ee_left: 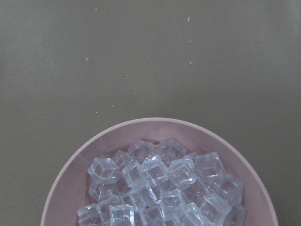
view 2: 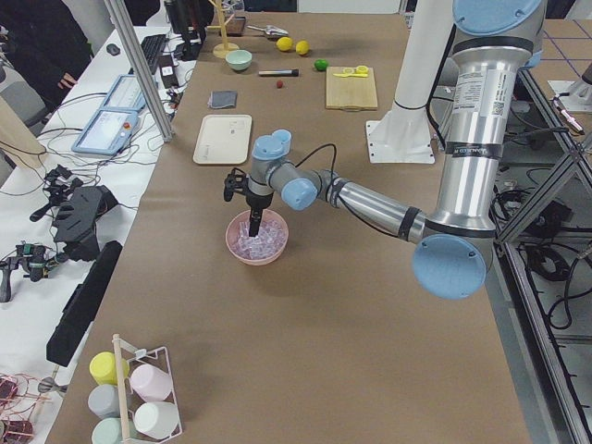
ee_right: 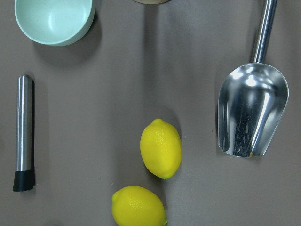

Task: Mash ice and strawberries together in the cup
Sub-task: 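Lower the left gripper into the pink bowl and grasp another ice cube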

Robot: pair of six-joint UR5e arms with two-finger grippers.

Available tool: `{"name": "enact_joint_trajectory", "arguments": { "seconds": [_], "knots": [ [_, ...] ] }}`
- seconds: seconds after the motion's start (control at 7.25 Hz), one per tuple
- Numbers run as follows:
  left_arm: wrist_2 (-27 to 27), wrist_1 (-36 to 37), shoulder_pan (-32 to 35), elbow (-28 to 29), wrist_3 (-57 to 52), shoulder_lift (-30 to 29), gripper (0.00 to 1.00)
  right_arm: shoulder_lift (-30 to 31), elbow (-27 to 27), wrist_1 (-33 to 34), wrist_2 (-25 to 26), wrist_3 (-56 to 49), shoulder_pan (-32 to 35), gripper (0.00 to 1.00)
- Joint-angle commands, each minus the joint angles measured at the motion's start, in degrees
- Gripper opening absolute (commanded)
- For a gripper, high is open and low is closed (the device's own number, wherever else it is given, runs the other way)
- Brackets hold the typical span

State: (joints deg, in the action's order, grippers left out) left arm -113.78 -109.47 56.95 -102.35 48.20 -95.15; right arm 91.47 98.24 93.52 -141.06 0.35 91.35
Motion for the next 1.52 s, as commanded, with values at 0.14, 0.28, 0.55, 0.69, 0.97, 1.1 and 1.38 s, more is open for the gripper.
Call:
{"name": "enact_joint_trajectory", "arguments": {
  "seconds": [0.14,0.28,0.55,0.69,0.97,1.1,1.38],
  "knots": [
    [-0.7,-1.4,-2.1,1.8,3.1,-1.2,0.82,0.0,-0.1,0.0,0.0,0.0,-0.1,1.00],
    [-0.7,-1.4,-2.6,2.9,3.6,-1.9,0.78,-0.1,0.1,0.0,0.0,0.0,-0.1,1.00],
    [-0.8,-1.4,-2.6,3.4,3.5,-2.1,0.76,-0.2,0.6,-0.1,0.0,0.0,-0.1,1.00],
    [-0.8,-1.4,-2.7,3.5,3.5,-2.2,0.73,-0.2,0.6,-0.1,0.0,-0.1,-0.1,1.00],
    [-0.8,-1.3,-2.7,3.7,3.5,-2.1,0.69,-0.2,0.6,-0.1,0.0,0.0,-0.1,1.00],
    [-0.8,-1.4,-2.7,4.0,3.3,-2.2,0.69,-0.2,0.6,-0.1,0.0,0.0,-0.1,1.00],
    [-0.8,-1.4,-2.8,4.4,3.2,-2.2,0.69,-0.2,0.6,-0.1,0.0,0.0,-0.1,1.00]
  ]
}}
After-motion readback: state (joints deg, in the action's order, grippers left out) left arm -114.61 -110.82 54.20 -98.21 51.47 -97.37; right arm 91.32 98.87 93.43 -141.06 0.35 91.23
